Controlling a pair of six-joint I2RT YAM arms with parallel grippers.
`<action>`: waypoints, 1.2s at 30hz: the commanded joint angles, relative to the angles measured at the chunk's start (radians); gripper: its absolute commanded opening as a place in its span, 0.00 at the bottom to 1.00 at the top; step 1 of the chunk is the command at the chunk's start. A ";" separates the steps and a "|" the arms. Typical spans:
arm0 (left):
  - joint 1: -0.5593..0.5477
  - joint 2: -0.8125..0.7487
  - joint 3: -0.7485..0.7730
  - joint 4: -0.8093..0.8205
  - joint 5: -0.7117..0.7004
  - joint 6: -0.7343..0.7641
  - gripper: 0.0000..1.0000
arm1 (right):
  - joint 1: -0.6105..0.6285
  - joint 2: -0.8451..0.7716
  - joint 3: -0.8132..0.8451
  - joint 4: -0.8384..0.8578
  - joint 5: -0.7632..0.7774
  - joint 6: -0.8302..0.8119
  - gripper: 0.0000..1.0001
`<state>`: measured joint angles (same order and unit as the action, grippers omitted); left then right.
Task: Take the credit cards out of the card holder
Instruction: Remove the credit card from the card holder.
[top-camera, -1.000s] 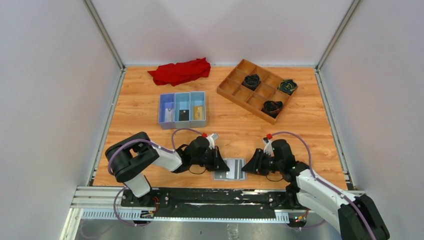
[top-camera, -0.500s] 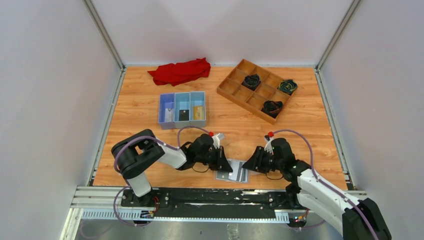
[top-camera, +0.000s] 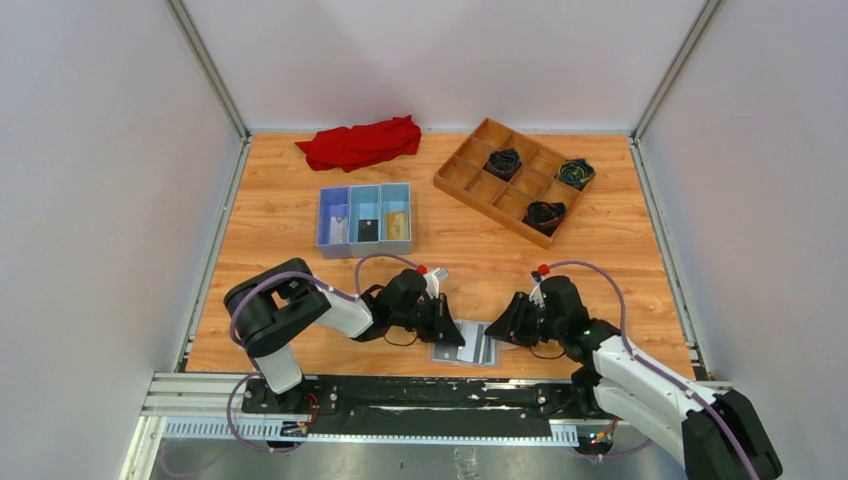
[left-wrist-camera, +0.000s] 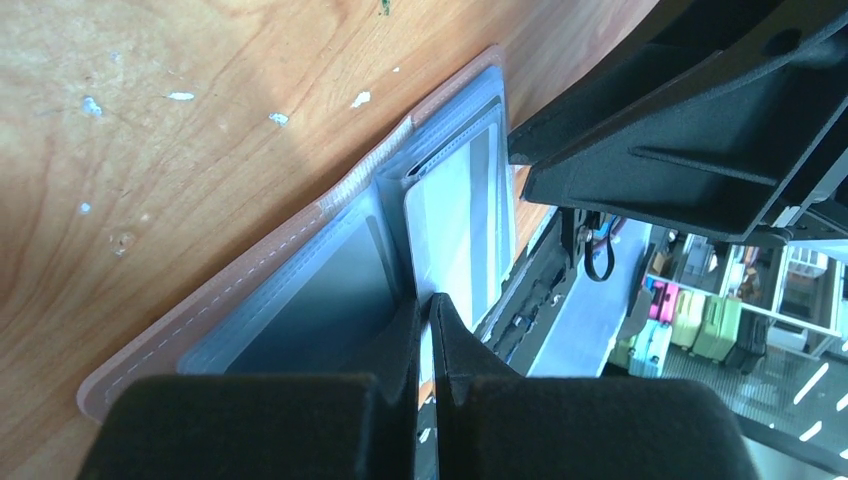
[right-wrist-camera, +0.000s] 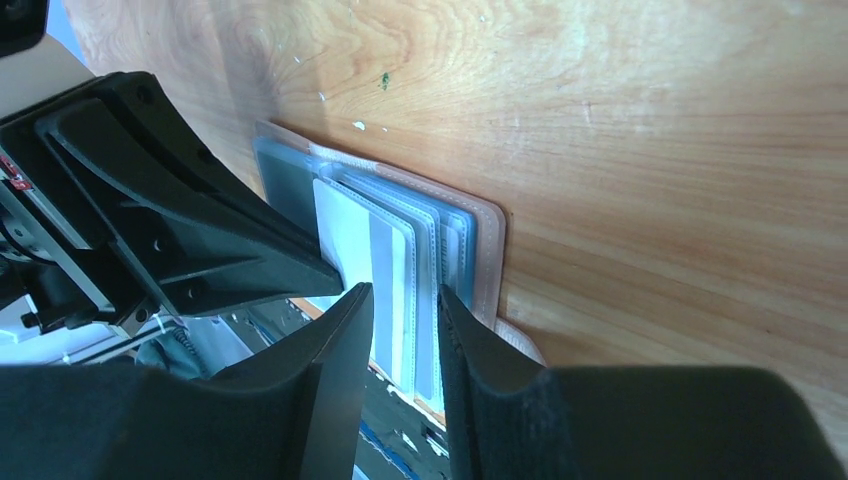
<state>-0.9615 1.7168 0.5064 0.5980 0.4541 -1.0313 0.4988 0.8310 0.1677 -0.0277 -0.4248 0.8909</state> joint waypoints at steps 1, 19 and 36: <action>-0.003 -0.005 -0.047 -0.032 -0.046 0.000 0.00 | 0.014 -0.040 -0.071 -0.225 0.163 0.015 0.35; 0.017 -0.074 -0.104 -0.032 -0.055 -0.005 0.00 | 0.015 -0.162 -0.114 -0.307 0.203 0.043 0.32; 0.017 -0.044 -0.067 0.001 0.006 0.003 0.18 | 0.014 -0.167 -0.109 -0.304 0.205 0.030 0.32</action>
<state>-0.9501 1.6562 0.4377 0.6010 0.4446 -1.0462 0.5037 0.6430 0.1135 -0.1604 -0.3065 0.9565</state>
